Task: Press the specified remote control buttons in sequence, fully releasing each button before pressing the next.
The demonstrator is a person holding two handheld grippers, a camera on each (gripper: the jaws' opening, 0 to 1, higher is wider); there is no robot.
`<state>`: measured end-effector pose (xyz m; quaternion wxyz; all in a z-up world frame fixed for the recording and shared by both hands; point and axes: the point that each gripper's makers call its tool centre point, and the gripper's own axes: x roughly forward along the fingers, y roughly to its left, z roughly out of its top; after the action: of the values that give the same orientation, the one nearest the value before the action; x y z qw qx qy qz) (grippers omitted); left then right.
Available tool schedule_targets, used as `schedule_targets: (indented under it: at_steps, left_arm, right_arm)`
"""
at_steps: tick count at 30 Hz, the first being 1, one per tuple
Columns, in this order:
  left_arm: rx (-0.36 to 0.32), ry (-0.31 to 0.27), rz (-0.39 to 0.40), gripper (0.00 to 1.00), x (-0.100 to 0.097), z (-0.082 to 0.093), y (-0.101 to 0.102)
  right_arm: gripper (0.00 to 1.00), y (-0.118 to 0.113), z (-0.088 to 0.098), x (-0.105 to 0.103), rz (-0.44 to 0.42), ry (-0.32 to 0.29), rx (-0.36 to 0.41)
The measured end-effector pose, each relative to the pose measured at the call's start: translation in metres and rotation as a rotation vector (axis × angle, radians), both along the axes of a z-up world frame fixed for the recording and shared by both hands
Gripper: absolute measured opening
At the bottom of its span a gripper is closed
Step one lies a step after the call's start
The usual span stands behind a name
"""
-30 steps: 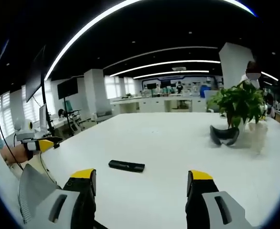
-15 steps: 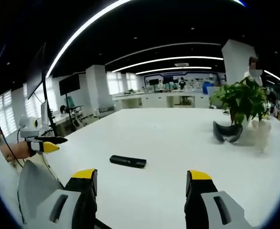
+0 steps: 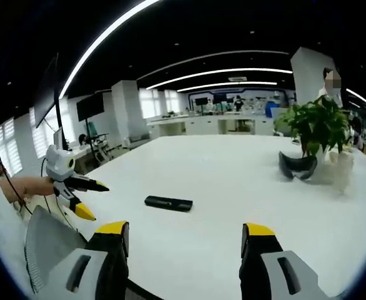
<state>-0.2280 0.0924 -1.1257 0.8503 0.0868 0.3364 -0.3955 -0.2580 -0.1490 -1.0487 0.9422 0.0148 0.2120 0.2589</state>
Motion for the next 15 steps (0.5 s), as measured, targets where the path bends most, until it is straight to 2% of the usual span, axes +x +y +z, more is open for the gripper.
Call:
schedule_targets:
  at_steps: [9,11,15]
  left_arm:
    - [0.164,0.083,-0.195,0.95,0.012,-0.034,-0.002]
    - [0.165,0.107,-0.237,0.95,0.014,-0.038,-0.007]
    - [0.268,0.136,-0.323,0.91,0.025,-0.052,-0.003]
  right_arm:
    - [0.71,-0.006,-0.003,-0.007,-0.034,0.022,-0.003]
    - [0.7,-0.006,-0.003,-0.009,-0.038,0.025,-0.006]
    - [0.7,-0.009,-0.006,-0.013,-0.044,0.042,-0.018]
